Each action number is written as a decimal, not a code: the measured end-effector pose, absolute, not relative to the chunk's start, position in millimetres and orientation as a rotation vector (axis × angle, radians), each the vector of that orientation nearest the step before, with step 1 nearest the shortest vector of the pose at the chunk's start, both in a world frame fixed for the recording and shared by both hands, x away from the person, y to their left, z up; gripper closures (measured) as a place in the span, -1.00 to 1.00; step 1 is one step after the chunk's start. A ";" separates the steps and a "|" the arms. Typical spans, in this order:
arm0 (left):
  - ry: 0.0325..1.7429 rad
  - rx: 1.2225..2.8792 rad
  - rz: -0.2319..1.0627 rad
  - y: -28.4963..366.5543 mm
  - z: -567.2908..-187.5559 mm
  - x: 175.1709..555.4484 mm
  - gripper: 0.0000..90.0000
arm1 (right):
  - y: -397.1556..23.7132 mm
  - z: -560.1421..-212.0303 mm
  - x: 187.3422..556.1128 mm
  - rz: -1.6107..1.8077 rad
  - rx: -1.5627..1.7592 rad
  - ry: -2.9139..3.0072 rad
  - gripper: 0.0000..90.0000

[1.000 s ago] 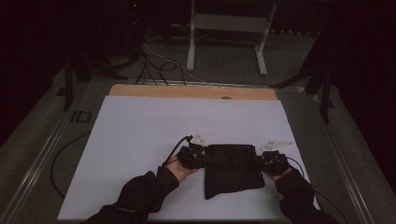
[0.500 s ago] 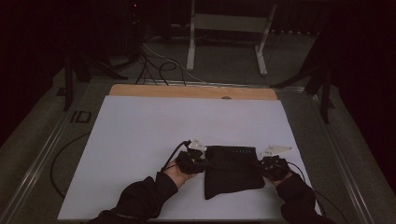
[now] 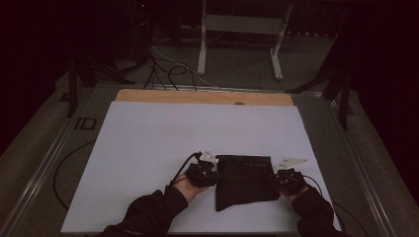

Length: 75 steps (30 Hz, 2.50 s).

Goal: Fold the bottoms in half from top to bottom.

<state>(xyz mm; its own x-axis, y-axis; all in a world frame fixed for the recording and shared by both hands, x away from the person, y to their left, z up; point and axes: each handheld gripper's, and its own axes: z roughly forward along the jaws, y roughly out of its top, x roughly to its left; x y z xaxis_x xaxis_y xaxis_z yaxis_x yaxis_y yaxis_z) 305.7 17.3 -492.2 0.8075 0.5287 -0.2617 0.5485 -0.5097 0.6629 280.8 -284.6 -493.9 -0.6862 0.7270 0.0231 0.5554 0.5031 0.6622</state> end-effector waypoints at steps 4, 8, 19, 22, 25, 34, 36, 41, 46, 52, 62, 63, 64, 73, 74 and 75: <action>0.792 2.223 -0.023 17.5 -493.8 305.1 0.84 | -285.3 -495.2 281.0 0.953 1.092 2.488 0.91; 0.798 2.225 -0.025 17.5 -495.7 306.1 0.84 | -284.9 -498.3 282.7 0.941 1.110 2.491 0.90; 0.764 2.216 -0.089 18.8 -502.9 310.2 0.73 | -286.2 -503.2 285.0 0.938 1.139 2.488 0.81; 0.757 2.213 -0.104 19.0 -501.7 310.7 0.64 | -287.1 -502.5 285.0 0.957 1.147 2.482 0.71; 0.730 2.211 -0.103 18.4 -499.2 309.9 0.47 | -289.1 -501.6 284.8 0.991 1.171 2.476 0.58; 0.730 2.204 -0.057 24.7 -484.7 308.3 0.36 | -294.5 -484.3 280.7 1.025 1.163 2.421 0.43; 0.742 2.193 -0.025 28.4 -478.4 309.7 0.41 | -296.1 -474.7 280.7 1.016 1.131 2.389 0.60; 0.794 2.168 0.062 34.4 -469.0 315.0 0.68 | -294.7 -465.1 289.1 0.952 1.094 2.365 0.93; 0.830 2.178 0.077 35.4 -471.9 324.9 0.93 | -296.6 -465.4 300.4 0.949 1.119 2.357 0.99; 0.838 2.184 0.068 28.4 -483.2 341.3 0.99 | -297.6 -473.9 316.9 0.910 1.140 2.344 1.00; 0.864 2.183 0.005 18.7 -500.0 353.7 0.99 | -292.3 -492.6 339.1 0.857 1.173 2.346 1.00; 0.848 2.187 0.007 18.1 -500.5 353.6 0.99 | -291.0 -497.5 343.0 0.846 1.181 2.363 1.00; 0.848 2.187 0.007 18.1 -500.5 353.6 1.00 | -291.0 -497.5 343.0 0.846 1.181 2.363 1.00; 0.820 2.189 -0.043 16.7 -503.2 348.7 0.99 | -293.7 -504.8 343.4 0.901 1.220 2.415 1.00; 0.814 2.192 -0.046 17.1 -503.1 347.7 0.99 | -292.8 -504.4 341.9 0.904 1.221 2.415 1.00; 0.815 2.186 -0.047 17.0 -502.8 346.2 0.99 | -292.5 -503.8 340.7 0.908 1.210 2.421 1.00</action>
